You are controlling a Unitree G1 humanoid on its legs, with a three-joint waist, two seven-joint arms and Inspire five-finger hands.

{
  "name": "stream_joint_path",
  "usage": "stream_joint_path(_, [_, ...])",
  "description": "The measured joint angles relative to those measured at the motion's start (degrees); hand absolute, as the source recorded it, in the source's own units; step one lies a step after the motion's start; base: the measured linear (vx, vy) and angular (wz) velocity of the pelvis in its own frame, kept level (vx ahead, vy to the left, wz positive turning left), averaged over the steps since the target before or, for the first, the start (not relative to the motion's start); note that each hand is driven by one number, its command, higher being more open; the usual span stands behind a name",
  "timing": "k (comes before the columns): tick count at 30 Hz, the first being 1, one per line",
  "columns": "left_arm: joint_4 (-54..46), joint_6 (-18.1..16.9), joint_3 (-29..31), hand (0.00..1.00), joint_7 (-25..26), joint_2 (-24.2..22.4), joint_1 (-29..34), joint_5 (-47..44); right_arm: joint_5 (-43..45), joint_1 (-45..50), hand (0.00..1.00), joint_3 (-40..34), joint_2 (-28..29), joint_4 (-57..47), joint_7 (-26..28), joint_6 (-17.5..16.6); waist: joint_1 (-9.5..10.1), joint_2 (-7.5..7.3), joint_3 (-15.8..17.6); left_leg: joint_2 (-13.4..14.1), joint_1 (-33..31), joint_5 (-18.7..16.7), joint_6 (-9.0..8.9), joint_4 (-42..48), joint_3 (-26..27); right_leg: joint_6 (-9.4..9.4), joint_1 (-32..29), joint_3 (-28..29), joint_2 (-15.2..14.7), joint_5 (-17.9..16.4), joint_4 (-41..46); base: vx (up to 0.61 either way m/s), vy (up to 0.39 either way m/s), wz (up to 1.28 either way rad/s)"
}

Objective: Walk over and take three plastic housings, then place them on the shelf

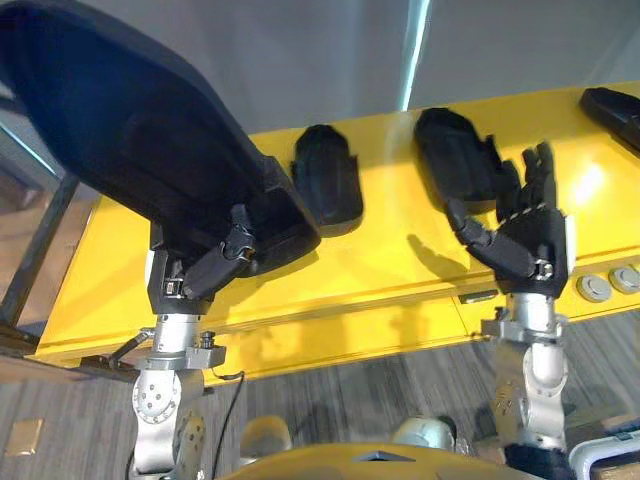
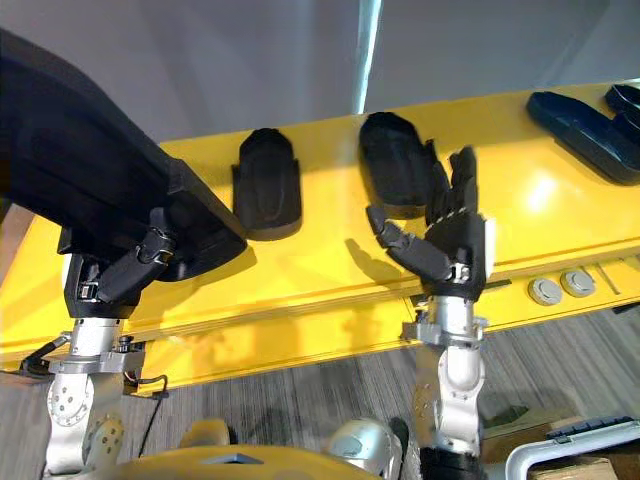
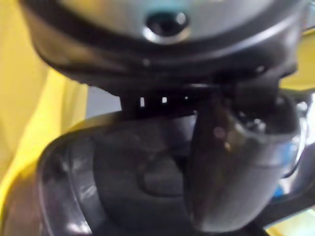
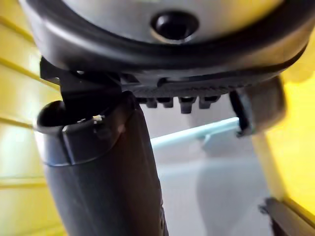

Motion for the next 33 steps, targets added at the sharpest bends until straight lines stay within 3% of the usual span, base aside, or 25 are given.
stream_joint_path(1, [0.3, 0.1, 0.9, 0.0, 0.0, 0.6, 0.0, 0.0, -0.1, 0.0, 1.0, 0.8, 0.5, 0.6, 0.1, 0.2, 0.22, -0.06, 0.1, -0.2, 0.3, 0.2, 0.71, -0.8, 0.7, -1.48, -0.4, -0.7, 0.1, 2.2, -0.5, -0.05, 0.418, -0.2])
stream_joint_path(3, [1.0, 0.7, 2.2, 0.0, 0.1, 1.9, -0.5, 0.0, -2.1, -0.1, 1.0, 1.4, 1.5, 1.1, 0.4, 0.2, -0.28, -0.02, 0.2, -0.8, 1.6, 1.5, 2.69, -3.8, 1.4, -0.72, -0.8, -0.5, 1.7, -2.1, 3.6, 0.02, 0.225, -0.01])
stream_joint_path(5, [1.0, 1.1, 3.4, 0.0, 0.1, 3.2, -2.7, -1.5, -2.2, -0.3, 1.0, 1.1, 1.3, 0.7, 1.0, 0.0, -0.25, 0.0, 0.1, -2.3, 3.7, 4.6, 4.15, -9.5, 1.6, 0.78, -0.8, -0.3, 6.8, -10.8, 7.0, 0.05, 0.154, 0.06])
stream_joint_path(7, [1.1, 1.2, 3.1, 0.0, 0.8, 3.2, -5.5, -2.4, -2.2, -0.3, 1.0, 0.6, 1.3, -0.1, 1.0, -0.2, -0.37, -0.13, 0.0, -3.1, 4.1, 6.8, 4.38, -12.8, 1.6, -0.19, -0.6, -0.7, 9.8, -13.9, 5.8, 0.01, 0.072, 0.05])
stream_joint_path(9, [1.0, 1.2, 2.3, 0.0, 2.5, 3.3, -7.4, -2.2, -2.1, -0.3, 1.0, -0.1, 1.3, -1.3, 1.3, -0.1, -0.65, 0.48, -0.2, -3.7, 3.7, 7.8, 4.14, -14.4, 1.7, -0.62, 1.1, -1.1, 11.2, -13.9, 0.1, 0.0, 0.0, 0.0])
stream_joint_path(10, [1.0, 1.2, 1.7, 0.0, 3.0, 3.2, -7.7, -1.8, -2.1, -0.5, 1.0, -0.6, 1.1, -1.4, 1.5, -0.1, -0.82, 0.83, -0.2, -4.0, 3.6, 8.1, 4.0, -14.7, 1.7, 0.09, 1.6, -1.2, 11.5, -13.3, -1.0, -0.02, -0.045, 0.12])
stream_joint_path(13, [1.0, 1.4, -1.7, 0.0, 5.6, 3.0, -8.3, 0.8, -1.9, -2.2, 1.0, -3.2, -0.6, -1.4, 1.5, -0.1, -2.24, 2.13, -0.5, -3.6, 3.0, 10.9, 3.35, -18.0, -0.2, -0.28, 1.5, -2.8, 12.6, -12.8, -2.3, -0.02, -0.092, 0.26])
stream_joint_path(17, [0.9, 2.1, -3.0, 0.0, 6.8, 1.6, -8.3, 5.3, -2.0, -4.9, 1.0, -4.3, -3.5, -5.1, 0.6, -0.1, -1.84, 3.1, -0.3, -2.2, 4.5, 14.9, 2.23, -24.3, -1.0, -1.37, 1.3, -3.6, 14.6, -12.6, -2.8, -0.03, -0.082, 0.13])
stream_joint_path(26, [0.8, 13.7, 6.6, 0.0, 14.0, 5.8, -8.3, 12.2, -1.6, -6.4, 1.0, -2.0, -5.6, -9.9, 5.1, -1.6, -0.64, 3.44, -0.2, -2.5, 6.5, 17.9, 2.25, -29.2, 0.0, -1.99, -0.5, -2.1, 14.5, -13.0, -0.8, -0.03, -0.004, -0.04])
stream_joint_path(33, [13.4, 19.2, 9.1, 0.0, 11.7, 14.2, -12.1, 11.4, -1.6, -7.0, 1.0, 2.1, -6.9, -9.7, 8.2, -0.2, -0.21, 3.65, -0.1, -2.5, 8.3, 19.9, 2.26, -32.1, -0.1, -2.24, -0.5, -2.1, 14.5, -13.3, 0.1, -0.03, -0.005, 0.01])
